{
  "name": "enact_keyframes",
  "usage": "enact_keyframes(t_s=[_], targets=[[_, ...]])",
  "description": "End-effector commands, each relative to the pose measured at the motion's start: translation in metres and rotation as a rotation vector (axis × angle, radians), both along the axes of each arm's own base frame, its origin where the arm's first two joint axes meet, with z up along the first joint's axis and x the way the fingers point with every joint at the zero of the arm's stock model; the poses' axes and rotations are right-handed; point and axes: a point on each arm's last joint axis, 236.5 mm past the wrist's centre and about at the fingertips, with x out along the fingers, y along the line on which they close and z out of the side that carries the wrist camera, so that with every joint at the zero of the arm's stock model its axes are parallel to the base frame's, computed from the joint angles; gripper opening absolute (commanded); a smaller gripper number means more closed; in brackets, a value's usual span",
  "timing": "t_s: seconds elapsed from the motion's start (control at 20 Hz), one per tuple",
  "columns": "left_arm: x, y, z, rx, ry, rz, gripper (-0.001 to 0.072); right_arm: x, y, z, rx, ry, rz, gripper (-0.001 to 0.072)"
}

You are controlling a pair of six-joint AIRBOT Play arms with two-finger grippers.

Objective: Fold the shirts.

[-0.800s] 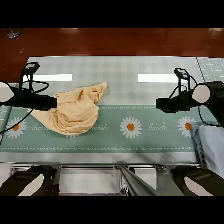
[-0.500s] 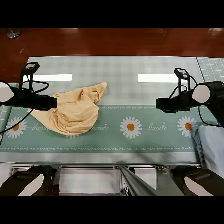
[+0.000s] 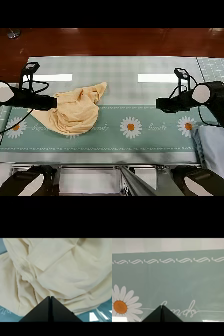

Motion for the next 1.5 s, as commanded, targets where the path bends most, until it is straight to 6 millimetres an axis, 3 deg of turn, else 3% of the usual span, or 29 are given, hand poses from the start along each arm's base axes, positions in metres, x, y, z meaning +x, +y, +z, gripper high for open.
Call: enact_keyframes(t_s=[0.0, 0.2, 0.25, 0.3, 0.35, 0.45, 0.75, 0.95, 1.0, 1.05, 1.1, 1.2, 1.3, 1.45], targets=[[0.002, 0.0, 0.001, 0.0, -0.007, 0.0, 0.0032, 0.001, 0.0, 0.0, 0.0, -0.003, -0.001, 0.0021], [0.015, 0.0, 0.004, -0.004, -0.063, 0.008, 0.0035, 0.013, -0.006, 0.003, -0.024, -0.06, 0.0, 0.0022], [0.021, 0.0, 0.004, -0.005, -0.078, 0.012, 0.0111, 0.017, -0.009, 0.004, -0.041, -0.075, 0.001, 0.0129], [0.028, -0.001, 0.002, -0.006, -0.096, 0.016, 0.054, 0.02, -0.013, 0.004, -0.06, -0.089, 0.005, 0.0523], [0.035, -0.001, -0.001, -0.009, -0.107, 0.027, 0.0708, 0.021, -0.018, 0.004, -0.082, -0.096, 0.012, 0.0626], [0.043, 0.001, -0.014, -0.001, -0.093, 0.031, 0.0707, 0.016, -0.026, 0.002, -0.124, -0.075, 0.02, 0.0625], [0.02, -0.007, -0.102, -0.035, 0.236, 0.161, 0.0704, 0.016, -0.029, 0.002, -0.133, -0.073, 0.011, 0.0618], [0.011, -0.022, -0.13, -0.082, 0.336, 0.179, 0.0694, 0.017, -0.029, 0.003, -0.129, -0.078, 0.004, 0.0617], [0.008, -0.027, -0.129, -0.103, 0.355, 0.187, 0.06, 0.014, -0.03, 0.007, -0.13, -0.075, 0.002, 0.0616], [0.006, -0.03, -0.126, -0.119, 0.362, 0.179, 0.0161, 0.015, -0.03, 0.016, -0.126, -0.095, 0.0, 0.0615], [0.007, -0.038, -0.118, -0.148, 0.353, 0.145, 0.0029, 0.017, -0.03, 0.029, -0.12, -0.133, -0.003, 0.0615], [0.022, -0.065, -0.08, -0.254, 0.27, 0.039, 0.0031, 0.021, -0.035, 0.065, -0.121, -0.236, -0.021, 0.0615], [0.048, -0.089, -0.011, -0.372, 0.086, -0.016, 0.003, 0.017, -0.041, 0.107, -0.108, -0.347, -0.057, 0.0615], [0.063, -0.109, 0.124, -0.48, -0.253, -0.106, 0.003, -0.004, -0.047, 0.166, -0.065, -0.515, -0.084, 0.0615]])
